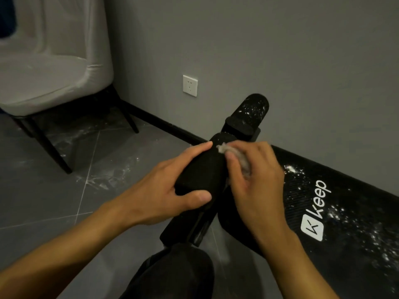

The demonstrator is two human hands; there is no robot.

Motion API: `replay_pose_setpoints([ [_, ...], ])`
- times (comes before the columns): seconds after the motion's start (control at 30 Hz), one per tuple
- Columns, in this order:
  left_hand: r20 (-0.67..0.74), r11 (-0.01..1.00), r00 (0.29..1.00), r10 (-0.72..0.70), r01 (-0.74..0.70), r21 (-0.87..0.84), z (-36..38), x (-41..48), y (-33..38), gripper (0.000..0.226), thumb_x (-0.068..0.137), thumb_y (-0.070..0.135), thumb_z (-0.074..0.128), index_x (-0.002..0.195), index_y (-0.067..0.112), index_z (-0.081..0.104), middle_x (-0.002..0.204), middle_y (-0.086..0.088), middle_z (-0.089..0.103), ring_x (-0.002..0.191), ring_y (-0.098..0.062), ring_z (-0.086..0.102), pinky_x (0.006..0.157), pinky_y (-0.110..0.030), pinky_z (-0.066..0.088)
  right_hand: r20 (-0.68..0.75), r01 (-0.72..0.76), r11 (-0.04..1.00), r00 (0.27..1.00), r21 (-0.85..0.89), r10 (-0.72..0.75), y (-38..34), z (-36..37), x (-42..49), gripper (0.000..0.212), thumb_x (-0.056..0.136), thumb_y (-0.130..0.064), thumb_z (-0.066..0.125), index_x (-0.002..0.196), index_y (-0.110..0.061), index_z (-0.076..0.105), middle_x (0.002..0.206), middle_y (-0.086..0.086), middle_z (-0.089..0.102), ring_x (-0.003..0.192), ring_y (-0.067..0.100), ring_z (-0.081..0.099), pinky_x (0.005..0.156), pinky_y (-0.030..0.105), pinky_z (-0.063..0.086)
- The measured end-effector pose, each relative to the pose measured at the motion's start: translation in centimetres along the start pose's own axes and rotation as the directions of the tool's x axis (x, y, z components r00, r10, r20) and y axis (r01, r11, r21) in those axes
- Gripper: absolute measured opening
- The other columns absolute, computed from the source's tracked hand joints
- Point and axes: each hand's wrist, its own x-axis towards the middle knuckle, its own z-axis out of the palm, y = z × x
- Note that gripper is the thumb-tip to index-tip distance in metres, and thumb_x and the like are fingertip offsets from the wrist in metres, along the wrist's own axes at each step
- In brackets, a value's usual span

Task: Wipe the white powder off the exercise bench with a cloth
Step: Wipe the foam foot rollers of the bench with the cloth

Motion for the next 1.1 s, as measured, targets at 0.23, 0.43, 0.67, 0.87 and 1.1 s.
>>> replay_pose_setpoints([
  [0.23,0.093,0.985,0.981,-0.171,0.173,-0.012,-1.0,1.8,2.0,0.086,0.087,0.052,0.068,0.152,0.057,0.012,0.124,0.017,0.058,0.099,-0.003,0.068,0.081,-0.028,0.060,0.057,0.090,0.995,0.995,-0.049,-0.087,0.8,-0.5,1.4,0.023,0.098,-0.027,0.061,0.116,-0.017,0.071,0.103,-0.003,0.056,0.089,0.002,0.055,0.079,0.013,0.046],
  [0.43,0.098,0.968,0.977,-0.188,0.202,-0.149,-0.4,1.9,2.5,0.088,0.091,0.016,0.071,0.150,0.052,0.017,0.112,0.010,0.061,0.079,-0.004,0.068,0.066,-0.020,0.054,0.165,0.155,0.987,0.973,0.051,-0.161,0.1,-1.2,0.1,0.022,0.098,-0.020,0.062,0.118,-0.014,0.070,0.107,-0.003,0.057,0.096,0.003,0.059,0.082,0.013,0.045],
  [0.67,0.070,0.954,0.979,-0.189,0.200,-0.221,0.1,1.9,2.9,0.087,0.090,0.008,0.069,0.152,0.046,0.022,0.102,0.015,0.063,0.074,-0.003,0.067,0.062,-0.018,0.051,0.117,0.027,0.992,0.993,-0.122,-0.012,0.5,0.3,4.3,0.023,0.097,-0.034,0.061,0.115,-0.023,0.070,0.105,-0.009,0.053,0.089,0.001,0.052,0.076,0.010,0.043],
  [0.87,0.054,0.942,0.974,-0.219,0.226,-0.248,0.4,1.6,2.6,0.088,0.089,0.011,0.070,0.151,0.049,0.021,0.110,0.006,0.062,0.075,-0.006,0.067,0.065,-0.022,0.053,0.186,0.103,0.995,0.977,-0.007,-0.100,0.3,-0.5,2.1,0.021,0.099,-0.032,0.059,0.114,-0.023,0.069,0.105,-0.012,0.056,0.093,0.000,0.058,0.079,0.013,0.046],
  [1.1,0.050,0.947,0.971,-0.233,0.239,-0.216,0.5,1.6,2.3,0.095,0.087,0.017,0.073,0.156,0.048,0.015,0.111,0.001,0.062,0.077,-0.014,0.070,0.066,-0.029,0.057,0.148,-0.038,0.959,0.986,-0.282,0.083,1.6,0.1,5.8,0.026,0.099,-0.038,0.054,0.119,-0.026,0.067,0.103,-0.009,0.049,0.086,0.005,0.050,0.074,0.020,0.043],
])
